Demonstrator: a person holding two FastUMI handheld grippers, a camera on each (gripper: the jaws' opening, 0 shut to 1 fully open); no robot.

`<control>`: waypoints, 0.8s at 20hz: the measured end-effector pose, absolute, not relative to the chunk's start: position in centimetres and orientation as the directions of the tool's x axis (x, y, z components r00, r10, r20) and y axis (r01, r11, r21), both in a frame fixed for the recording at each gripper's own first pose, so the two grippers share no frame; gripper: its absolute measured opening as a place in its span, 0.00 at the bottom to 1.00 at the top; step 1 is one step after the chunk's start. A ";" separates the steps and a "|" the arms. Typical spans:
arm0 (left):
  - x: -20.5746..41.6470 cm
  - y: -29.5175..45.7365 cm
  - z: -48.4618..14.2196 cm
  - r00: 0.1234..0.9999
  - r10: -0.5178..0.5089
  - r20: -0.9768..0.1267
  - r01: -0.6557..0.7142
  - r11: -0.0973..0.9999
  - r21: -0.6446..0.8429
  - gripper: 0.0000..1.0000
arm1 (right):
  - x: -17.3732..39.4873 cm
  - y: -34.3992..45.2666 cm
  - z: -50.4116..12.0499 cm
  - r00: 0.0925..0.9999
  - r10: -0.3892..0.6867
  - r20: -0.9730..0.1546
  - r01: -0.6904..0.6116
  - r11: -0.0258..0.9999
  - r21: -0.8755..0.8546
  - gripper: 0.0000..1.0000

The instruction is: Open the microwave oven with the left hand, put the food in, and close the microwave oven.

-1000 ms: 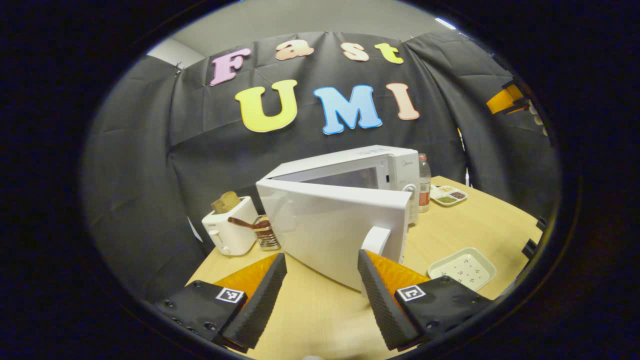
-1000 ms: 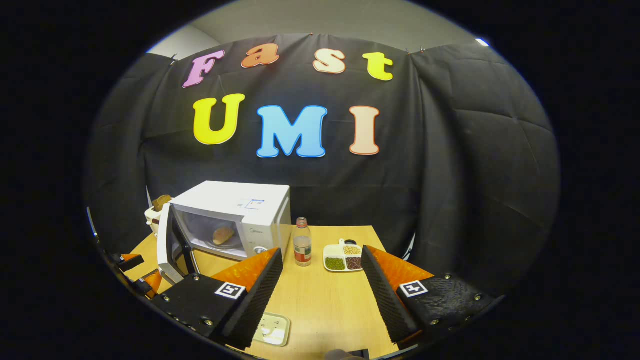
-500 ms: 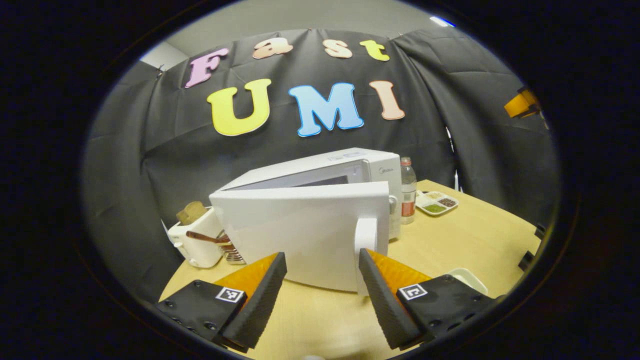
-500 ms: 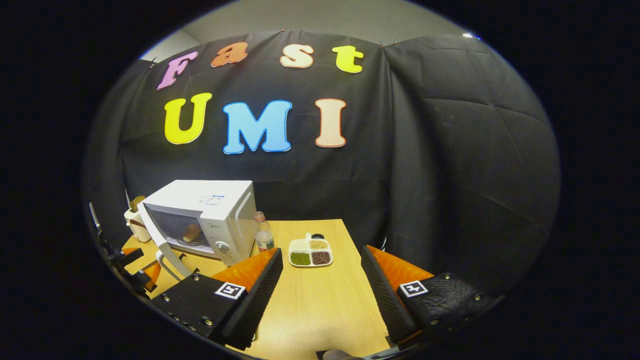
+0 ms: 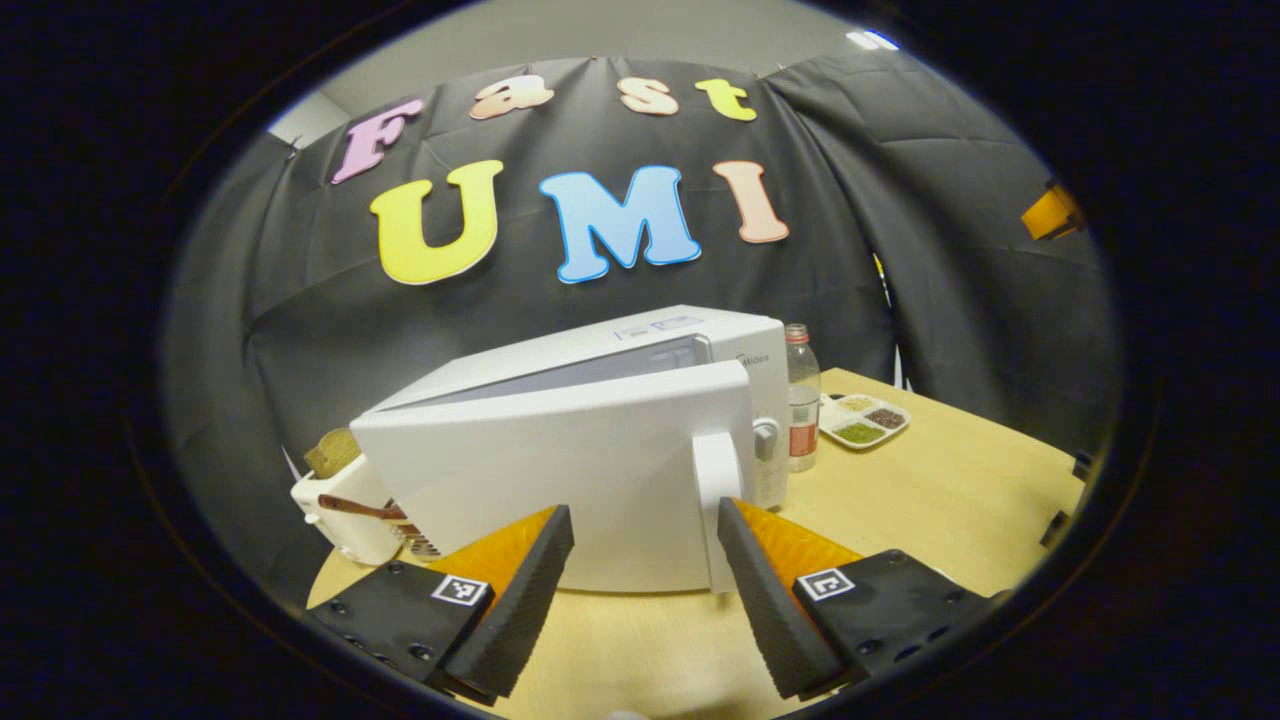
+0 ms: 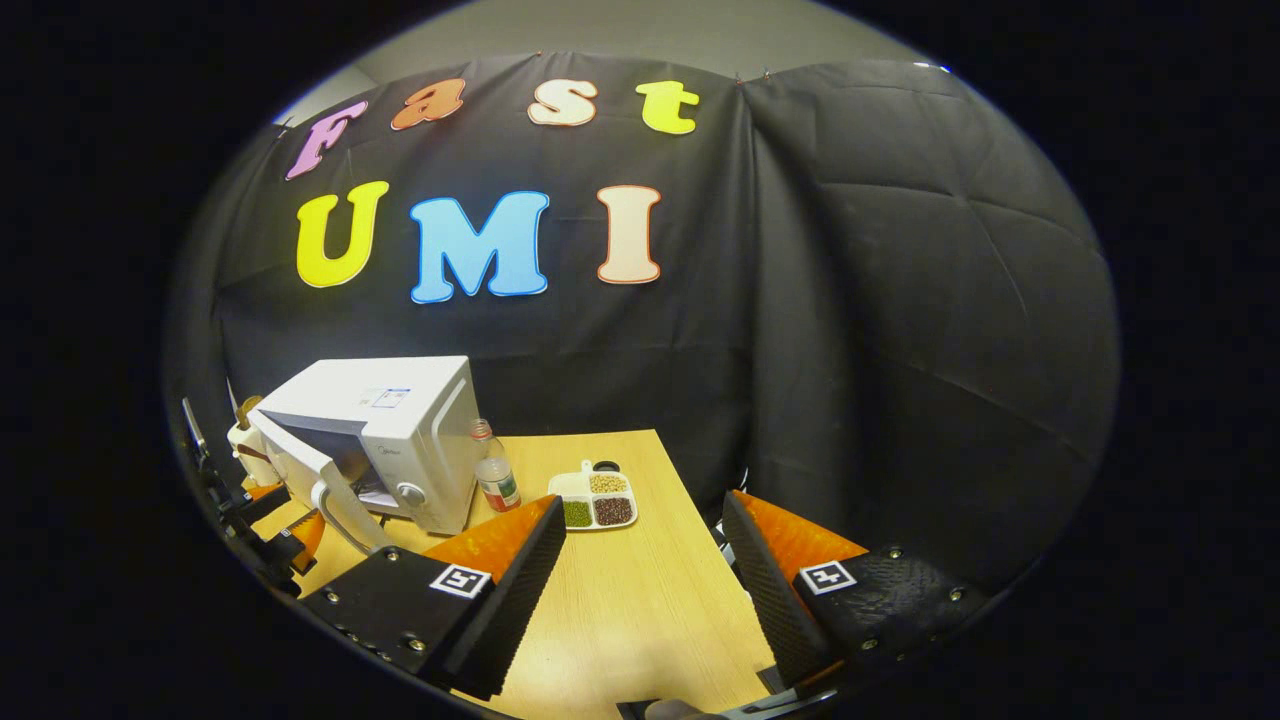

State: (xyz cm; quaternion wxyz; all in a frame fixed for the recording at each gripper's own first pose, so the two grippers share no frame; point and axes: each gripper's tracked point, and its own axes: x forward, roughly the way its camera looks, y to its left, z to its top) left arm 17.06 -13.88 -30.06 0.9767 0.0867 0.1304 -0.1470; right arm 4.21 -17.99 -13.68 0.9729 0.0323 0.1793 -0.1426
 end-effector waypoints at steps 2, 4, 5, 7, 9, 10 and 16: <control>18.5 -14.6 -30.2 0.920 -0.278 -0.276 0.321 0.939 0.123 0.99 | 4.2 -17.8 -13.9 0.892 -0.266 -0.365 0.289 0.957 0.011 0.96; 19.9 -15.3 -30.4 0.921 -0.280 -0.270 0.323 0.937 0.130 0.96 | 4.2 -17.6 -14.1 0.889 -0.271 -0.370 0.293 0.956 0.003 0.96; 20.5 -15.4 -30.5 0.922 -0.279 -0.268 0.322 0.938 0.129 0.98 | 4.1 -17.4 -14.3 0.885 -0.270 -0.381 0.294 0.956 0.006 0.96; 21.7 -15.8 -30.8 0.924 -0.267 -0.273 0.310 0.942 0.127 0.94 | 3.9 -16.4 -14.3 0.888 -0.254 -0.384 0.283 0.959 0.020 0.96; 22.6 -16.4 -31.0 0.925 -0.266 -0.270 0.302 0.948 0.099 0.97 | 3.8 -16.2 -14.5 0.888 -0.251 -0.385 0.274 0.962 0.005 0.96; 23.0 -16.7 -31.0 0.925 -0.267 -0.269 0.300 0.950 0.087 0.97 | 3.6 -16.2 -14.5 0.888 -0.251 -0.385 0.269 0.963 -0.007 0.96; 24.0 -17.1 -31.6 0.929 -0.250 -0.273 0.279 0.958 0.072 0.94 | 3.2 -17.0 -15.2 0.876 -0.263 -0.404 0.285 0.959 -0.007 0.96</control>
